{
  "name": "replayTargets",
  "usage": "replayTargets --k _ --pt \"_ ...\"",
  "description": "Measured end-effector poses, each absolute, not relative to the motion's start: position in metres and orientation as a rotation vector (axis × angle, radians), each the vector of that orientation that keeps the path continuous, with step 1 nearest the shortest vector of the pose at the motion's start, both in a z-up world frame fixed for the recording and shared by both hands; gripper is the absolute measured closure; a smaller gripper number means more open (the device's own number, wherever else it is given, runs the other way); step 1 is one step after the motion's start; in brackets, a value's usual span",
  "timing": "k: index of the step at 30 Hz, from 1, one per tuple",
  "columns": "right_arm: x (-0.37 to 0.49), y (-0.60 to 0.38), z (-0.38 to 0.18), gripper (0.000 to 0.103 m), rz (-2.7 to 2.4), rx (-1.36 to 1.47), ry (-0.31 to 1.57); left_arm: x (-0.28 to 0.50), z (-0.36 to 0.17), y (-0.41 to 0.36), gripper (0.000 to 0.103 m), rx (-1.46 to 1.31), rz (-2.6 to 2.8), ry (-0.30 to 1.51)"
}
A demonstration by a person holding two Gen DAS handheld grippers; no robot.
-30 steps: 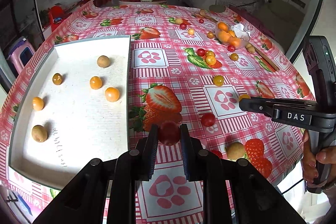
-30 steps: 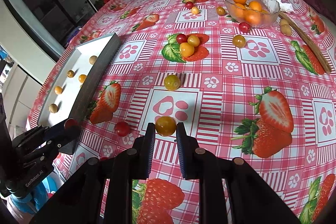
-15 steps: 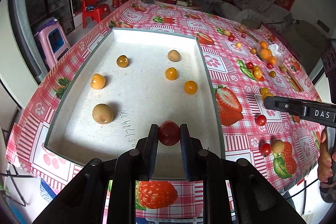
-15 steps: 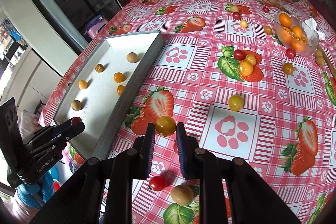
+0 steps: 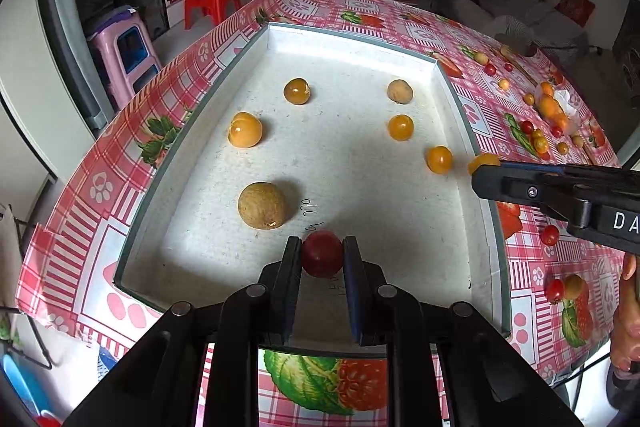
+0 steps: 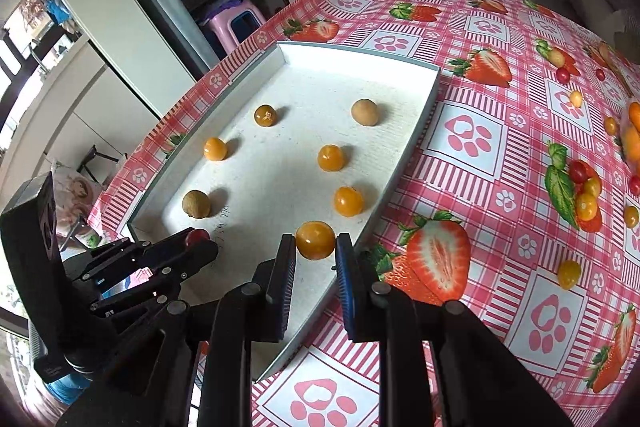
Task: Organize fruits
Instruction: 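Carry both held tomatoes toward the white tray, then lower both tomatoes into the white tray and open both tools, then move both open tools back over the loose tomatoes on the tablecloth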
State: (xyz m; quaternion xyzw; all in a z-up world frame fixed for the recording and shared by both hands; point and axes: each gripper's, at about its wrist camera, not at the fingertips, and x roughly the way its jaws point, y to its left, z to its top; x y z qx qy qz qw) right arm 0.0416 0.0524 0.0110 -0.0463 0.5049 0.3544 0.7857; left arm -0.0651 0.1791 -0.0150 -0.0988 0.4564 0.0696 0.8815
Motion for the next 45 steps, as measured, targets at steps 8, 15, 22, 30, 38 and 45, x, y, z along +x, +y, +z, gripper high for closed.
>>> replayTargets --k 8,15,22,30,38,45 --pt "0.046 0.08 -0.014 0.081 0.769 -0.164 1.152 -0.062 -0.018 0.182 0.081 -0.198 0.156 0.956" --pt "0.048 0.096 -0.022 0.081 0.771 -0.212 1.164 -0.06 -0.018 0.183 0.081 -0.198 0.156 0.958" --pt "0.045 0.109 -0.023 0.08 0.762 -0.29 1.133 -0.058 -0.019 0.18 0.081 -0.164 0.165 0.963" --pt "0.054 0.093 -0.014 0.042 0.783 -0.162 1.16 -0.057 -0.017 0.18 0.041 -0.161 0.18 0.962" --pt "0.048 0.065 0.01 0.024 0.793 -0.065 1.098 -0.063 -0.007 0.178 0.03 -0.167 0.188 0.931" --pt "0.052 0.003 0.014 0.024 0.709 0.027 1.083 -0.061 0.006 0.153 0.03 -0.115 0.154 0.912"
